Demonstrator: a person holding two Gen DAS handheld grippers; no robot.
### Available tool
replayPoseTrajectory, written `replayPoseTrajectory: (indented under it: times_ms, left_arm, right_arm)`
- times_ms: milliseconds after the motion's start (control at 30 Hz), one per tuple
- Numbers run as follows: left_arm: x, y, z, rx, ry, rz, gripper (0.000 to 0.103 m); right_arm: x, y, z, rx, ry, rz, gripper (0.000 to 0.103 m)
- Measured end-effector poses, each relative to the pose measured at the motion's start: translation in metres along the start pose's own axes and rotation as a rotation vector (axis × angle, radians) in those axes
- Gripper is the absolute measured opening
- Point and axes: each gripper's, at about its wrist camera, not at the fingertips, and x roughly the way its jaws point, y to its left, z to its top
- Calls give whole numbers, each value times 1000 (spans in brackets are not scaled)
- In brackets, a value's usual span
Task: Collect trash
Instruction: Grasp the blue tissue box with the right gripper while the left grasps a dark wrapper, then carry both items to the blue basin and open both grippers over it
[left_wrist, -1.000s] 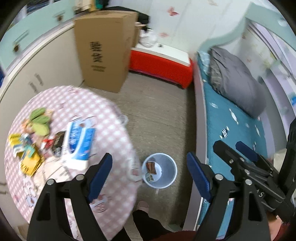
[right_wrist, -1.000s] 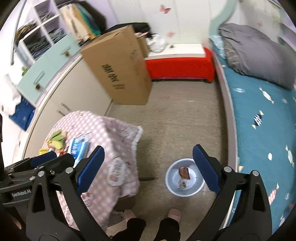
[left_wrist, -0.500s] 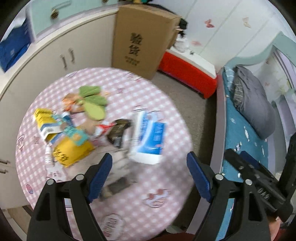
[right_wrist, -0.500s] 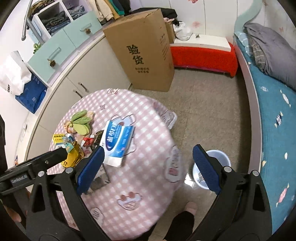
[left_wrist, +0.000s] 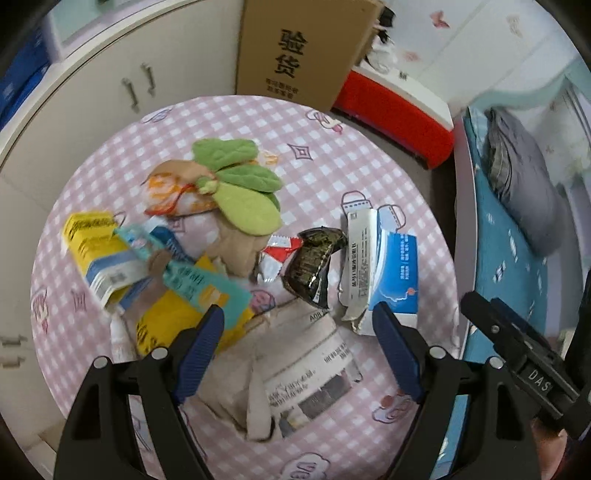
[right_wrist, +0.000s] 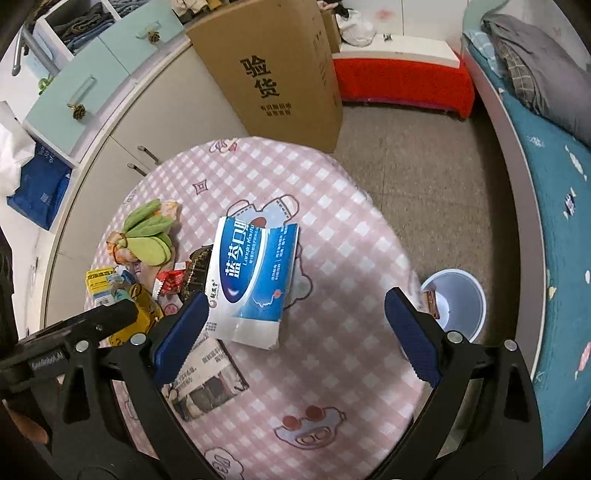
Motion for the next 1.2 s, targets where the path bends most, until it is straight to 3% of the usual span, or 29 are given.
replayPoseTrajectory:
  times_ms: [300, 500, 567, 600, 633, 667, 767, 900, 1033, 1200]
  left_arm:
    - [6, 13, 11, 45, -9, 27, 80]
    - [6, 23, 14, 47, -11, 56, 80]
    - [7, 23, 16, 51, -9, 54, 80]
    - [9, 22, 17, 56, -8, 51, 79]
    - [10, 19, 17, 62, -7, 49, 72]
    - [12, 15, 18, 76, 0, 43, 69]
    - [19, 2, 20, 109, 19, 12, 59]
    - [35, -17, 24, 141, 38, -22, 53]
    - [55, -34, 30, 200, 58, 25, 51]
    - [79, -32, 37, 187, 111, 64, 51]
  right_arm:
    - [52, 21, 6, 29, 73, 50, 94]
    - [83, 46, 7, -63, 119, -11, 97]
    - [91, 47, 6, -75, 136, 5, 96]
    - [91, 46, 6, -93, 126, -21, 91]
    - [91, 45, 6, -99, 118, -29, 80]
    - [89, 42, 7, -97, 114, -15, 75]
    - [82, 24, 7, -73, 125, 15, 72]
    - [69, -2, 7, -20, 116, -4, 71]
    - [58, -23, 5, 32, 106, 9, 71]
    - [56, -31, 0, 62, 101, 29, 71]
